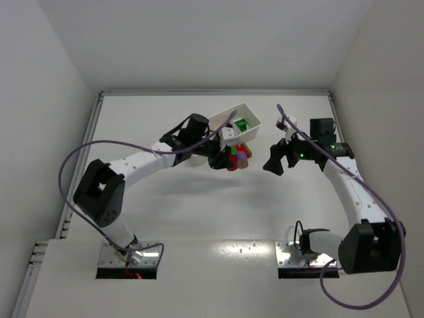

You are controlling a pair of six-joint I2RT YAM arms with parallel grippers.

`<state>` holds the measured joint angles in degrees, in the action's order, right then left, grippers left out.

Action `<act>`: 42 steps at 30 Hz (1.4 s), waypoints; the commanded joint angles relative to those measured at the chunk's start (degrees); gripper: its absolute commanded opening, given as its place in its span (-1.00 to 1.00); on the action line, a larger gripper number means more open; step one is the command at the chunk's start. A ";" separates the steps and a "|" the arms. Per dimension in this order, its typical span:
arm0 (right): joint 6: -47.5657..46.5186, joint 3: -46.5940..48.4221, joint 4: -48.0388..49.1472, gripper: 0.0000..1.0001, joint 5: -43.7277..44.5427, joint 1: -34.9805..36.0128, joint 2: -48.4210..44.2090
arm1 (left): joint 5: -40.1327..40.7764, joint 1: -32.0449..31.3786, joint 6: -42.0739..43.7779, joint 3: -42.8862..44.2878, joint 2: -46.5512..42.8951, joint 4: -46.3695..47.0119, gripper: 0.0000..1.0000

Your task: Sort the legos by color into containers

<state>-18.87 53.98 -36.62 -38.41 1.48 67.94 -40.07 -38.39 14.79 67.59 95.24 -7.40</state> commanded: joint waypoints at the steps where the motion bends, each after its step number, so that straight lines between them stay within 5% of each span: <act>1: -0.73 4.63 6.56 0.96 -15.53 0.72 2.97 | -8.68 2.00 -4.77 2.27 -3.91 -3.40 -0.54; 5: 0.15 9.91 7.71 0.96 -26.24 1.34 8.33 | -14.05 2.62 -6.00 2.28 -6.38 -4.03 -0.54; 11: -1.08 14.05 9.20 0.96 -30.92 3.00 14.14 | -19.60 2.62 -8.80 2.98 -6.39 -4.03 -0.54; 19: -20.83 24.24 -19.32 0.87 -33.83 6.17 23.11 | -20.92 2.62 -9.42 7.20 -5.24 -4.03 -0.54; 42: -24.63 27.23 -25.87 0.80 -36.29 7.14 20.12 | -20.92 4.20 -3.71 5.63 -2.33 -6.93 -0.54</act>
<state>-41.82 77.80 -60.34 -69.12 7.92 90.63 -62.41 -35.27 8.69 73.82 93.97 -16.12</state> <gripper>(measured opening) 0.897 0.421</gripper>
